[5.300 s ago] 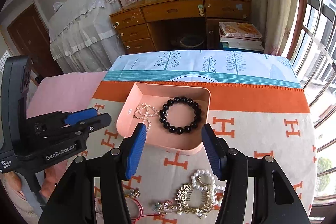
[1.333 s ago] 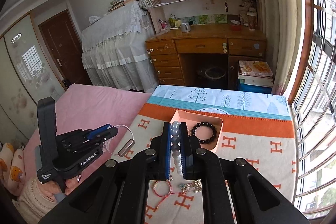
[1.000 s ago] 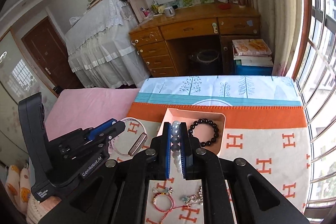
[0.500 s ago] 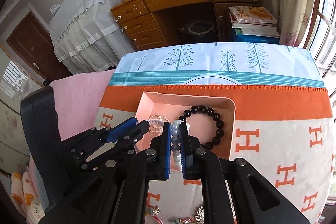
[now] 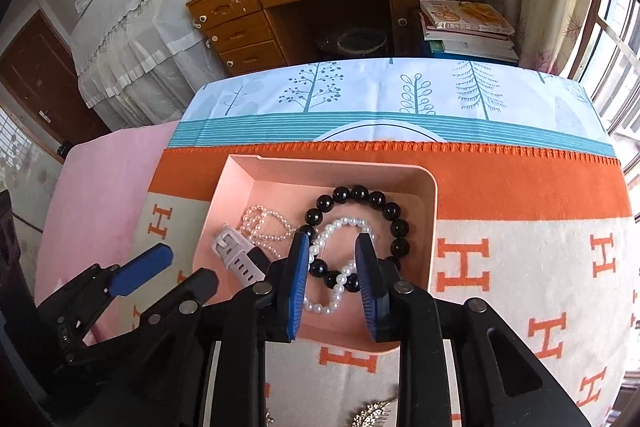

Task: Organize jewelry
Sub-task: 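Carry the watch and pearl bracelet into the pink tray and open both tools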

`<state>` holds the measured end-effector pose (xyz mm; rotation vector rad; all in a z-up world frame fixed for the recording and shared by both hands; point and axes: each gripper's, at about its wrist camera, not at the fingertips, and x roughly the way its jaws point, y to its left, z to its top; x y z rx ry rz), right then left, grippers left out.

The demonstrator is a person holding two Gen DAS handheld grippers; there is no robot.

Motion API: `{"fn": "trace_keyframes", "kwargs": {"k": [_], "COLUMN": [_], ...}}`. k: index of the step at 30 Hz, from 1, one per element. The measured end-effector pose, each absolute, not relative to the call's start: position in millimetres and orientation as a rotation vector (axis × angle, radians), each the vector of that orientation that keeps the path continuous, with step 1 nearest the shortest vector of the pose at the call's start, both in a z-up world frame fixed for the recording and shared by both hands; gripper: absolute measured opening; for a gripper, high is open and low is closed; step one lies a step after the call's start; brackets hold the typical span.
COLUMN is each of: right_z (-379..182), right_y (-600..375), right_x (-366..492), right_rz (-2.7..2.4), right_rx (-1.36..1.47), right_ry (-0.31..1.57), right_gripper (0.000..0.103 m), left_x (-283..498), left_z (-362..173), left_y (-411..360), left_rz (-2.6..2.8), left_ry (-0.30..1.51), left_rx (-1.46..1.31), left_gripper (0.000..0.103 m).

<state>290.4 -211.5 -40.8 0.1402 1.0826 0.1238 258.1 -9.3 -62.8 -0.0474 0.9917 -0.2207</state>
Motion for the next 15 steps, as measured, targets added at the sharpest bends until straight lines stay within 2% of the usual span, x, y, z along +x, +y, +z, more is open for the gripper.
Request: {"fn": "trace_keyframes", "kwargs": {"k": [15], "right_z": [-19], "right_y": [-219], "right_x": [175], "right_rz": [0.193], "right_rx": [0.168], "right_ry": [0.985], "right_gripper": [0.025], "left_x": [158], "left_z": [-34], "left_y": [-1], "left_rz": [-0.227], "left_ry": [0.894], "left_rx": [-0.090], "left_gripper": [0.048]}}
